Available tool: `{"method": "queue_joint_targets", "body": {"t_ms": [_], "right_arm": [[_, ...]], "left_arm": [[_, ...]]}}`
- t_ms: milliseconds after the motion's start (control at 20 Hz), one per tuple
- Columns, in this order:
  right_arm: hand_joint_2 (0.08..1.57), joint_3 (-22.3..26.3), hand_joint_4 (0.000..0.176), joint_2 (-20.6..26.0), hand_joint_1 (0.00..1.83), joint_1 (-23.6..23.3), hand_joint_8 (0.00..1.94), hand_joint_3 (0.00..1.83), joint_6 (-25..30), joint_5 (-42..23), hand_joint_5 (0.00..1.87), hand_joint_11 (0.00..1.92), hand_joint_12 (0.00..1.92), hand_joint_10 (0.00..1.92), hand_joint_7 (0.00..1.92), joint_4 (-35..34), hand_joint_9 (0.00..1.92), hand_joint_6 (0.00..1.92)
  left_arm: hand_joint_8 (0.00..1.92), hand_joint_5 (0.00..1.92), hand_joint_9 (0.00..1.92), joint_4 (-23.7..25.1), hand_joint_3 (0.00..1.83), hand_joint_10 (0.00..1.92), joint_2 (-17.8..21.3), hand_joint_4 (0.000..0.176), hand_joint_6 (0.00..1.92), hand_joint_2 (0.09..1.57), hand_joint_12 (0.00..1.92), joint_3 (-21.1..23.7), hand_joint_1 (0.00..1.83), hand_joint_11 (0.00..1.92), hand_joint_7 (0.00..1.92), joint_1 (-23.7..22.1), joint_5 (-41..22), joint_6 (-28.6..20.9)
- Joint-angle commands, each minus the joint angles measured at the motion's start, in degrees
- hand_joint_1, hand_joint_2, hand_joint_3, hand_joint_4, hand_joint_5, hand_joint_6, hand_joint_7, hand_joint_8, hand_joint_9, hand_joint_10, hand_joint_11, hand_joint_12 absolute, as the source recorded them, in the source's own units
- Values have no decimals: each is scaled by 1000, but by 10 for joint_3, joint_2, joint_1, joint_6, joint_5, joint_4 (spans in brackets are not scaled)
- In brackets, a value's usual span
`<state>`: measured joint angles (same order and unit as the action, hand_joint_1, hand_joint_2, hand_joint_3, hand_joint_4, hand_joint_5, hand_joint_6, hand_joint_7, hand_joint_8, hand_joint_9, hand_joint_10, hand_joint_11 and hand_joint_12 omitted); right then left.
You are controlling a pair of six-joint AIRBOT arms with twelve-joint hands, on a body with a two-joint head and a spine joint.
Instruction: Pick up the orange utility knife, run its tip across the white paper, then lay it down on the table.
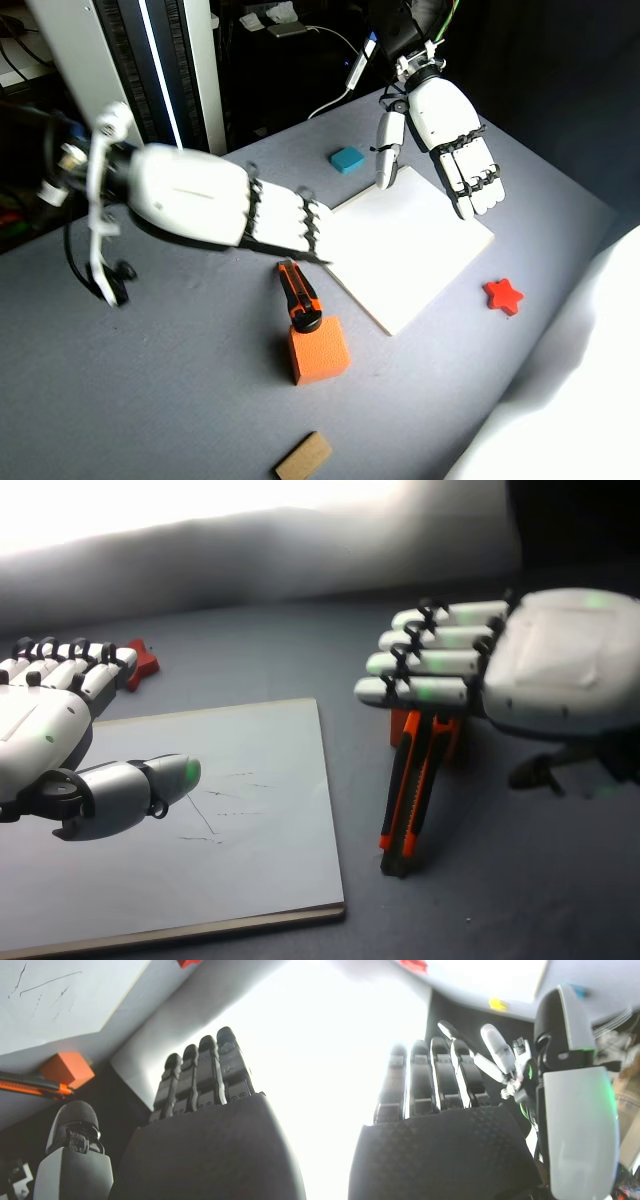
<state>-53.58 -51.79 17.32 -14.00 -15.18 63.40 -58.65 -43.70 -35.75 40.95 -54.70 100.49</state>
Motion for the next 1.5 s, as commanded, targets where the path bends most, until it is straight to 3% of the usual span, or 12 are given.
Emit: {"method": "queue_joint_targets", "body": {"t_ms": [0, 200, 350, 600, 850, 1450], "right_arm": [[953, -3, 0, -2, 1158, -13, 0, 0, 41, -41, 0, 0, 0, 0, 0, 28, 0, 0], [979, -29, 0, -20, 1161, -62, 0, 0, 355, -69, 0, 0, 0, 0, 0, 351, 0, 0], [981, -32, 0, -30, 1149, -72, 0, 0, 464, -69, 0, 0, 0, 0, 0, 469, 0, 0], [971, -55, 0, -74, 1175, -49, 0, 0, 468, -8, 0, 0, 0, 0, 0, 474, 0, 0], [980, -109, 0, -127, 1170, -33, 0, 0, 458, -4, 0, 0, 0, 0, 0, 497, 0, 0], [1022, -177, 0, -201, 1178, 7, 0, 0, 454, 29, 0, 0, 0, 0, 0, 524, 0, 0]], "left_arm": [[0, 0, 0, 33, 8, 0, 5, 0, 0, 1176, 0, -1, 0, 0, 0, -5, -50, 0], [0, 0, 0, 36, 4, 0, 5, 0, 0, 1170, 0, 3, 0, 0, 0, -3, -50, 0], [0, 0, 0, 36, 3, 0, 4, 0, 0, 1168, 0, 0, 0, 0, 0, 1, -49, 1], [0, 0, 0, 36, 3, 0, 2, 0, 0, 1169, 0, -8, 0, 0, 0, -2, -45, -7], [0, 0, 0, 30, 0, 0, -1, 0, 0, 1165, 0, -7, 0, 0, 0, -3, -40, -8], [0, 0, 0, 29, 1, 0, -5, 0, 0, 1166, 0, -1, 0, 0, 0, -4, -40, -2]]}}
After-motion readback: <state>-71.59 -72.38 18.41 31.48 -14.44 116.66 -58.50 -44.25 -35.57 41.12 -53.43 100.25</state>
